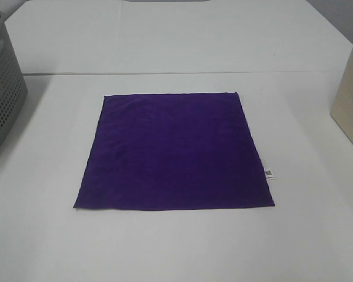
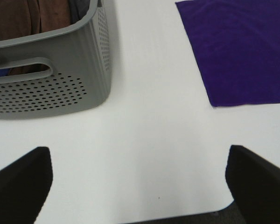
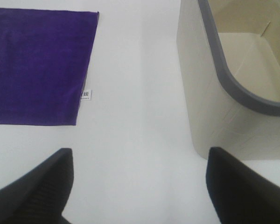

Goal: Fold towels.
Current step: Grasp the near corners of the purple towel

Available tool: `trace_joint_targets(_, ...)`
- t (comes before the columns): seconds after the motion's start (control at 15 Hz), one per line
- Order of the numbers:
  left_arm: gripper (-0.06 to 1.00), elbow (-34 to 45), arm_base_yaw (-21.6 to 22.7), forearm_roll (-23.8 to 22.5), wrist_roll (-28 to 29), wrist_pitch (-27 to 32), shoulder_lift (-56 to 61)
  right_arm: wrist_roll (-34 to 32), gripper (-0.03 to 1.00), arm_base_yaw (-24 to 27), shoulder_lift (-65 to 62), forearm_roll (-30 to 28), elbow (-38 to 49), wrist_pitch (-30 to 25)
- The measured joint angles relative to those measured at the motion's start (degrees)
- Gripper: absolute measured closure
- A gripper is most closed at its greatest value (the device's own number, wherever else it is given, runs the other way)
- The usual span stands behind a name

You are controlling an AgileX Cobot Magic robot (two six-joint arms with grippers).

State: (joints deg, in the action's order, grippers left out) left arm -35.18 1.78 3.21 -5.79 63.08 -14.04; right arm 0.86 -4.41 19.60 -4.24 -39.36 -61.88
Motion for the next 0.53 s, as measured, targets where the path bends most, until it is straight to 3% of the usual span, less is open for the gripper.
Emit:
trace_joint_targets(0.27,0.06,-17.13,0.0,-1.6,1.72,1.6,-28.76,-0.06,0.21,0.0,36.84,1.43,-22.92,-7.16)
trace_joint_targets(0.47,0.06,-24.69,-0.97,7.1,-6.07,0.57,-43.2,2.18,0.21,0.0,48.64,8.25,-30.6,-6.3)
trace_joint_targets(0.53,0.06,-26.24,-3.55,12.38,-9.57,-0.46,-48.64,4.24,0.21,0.0,50.65,12.55,-31.23,-4.01)
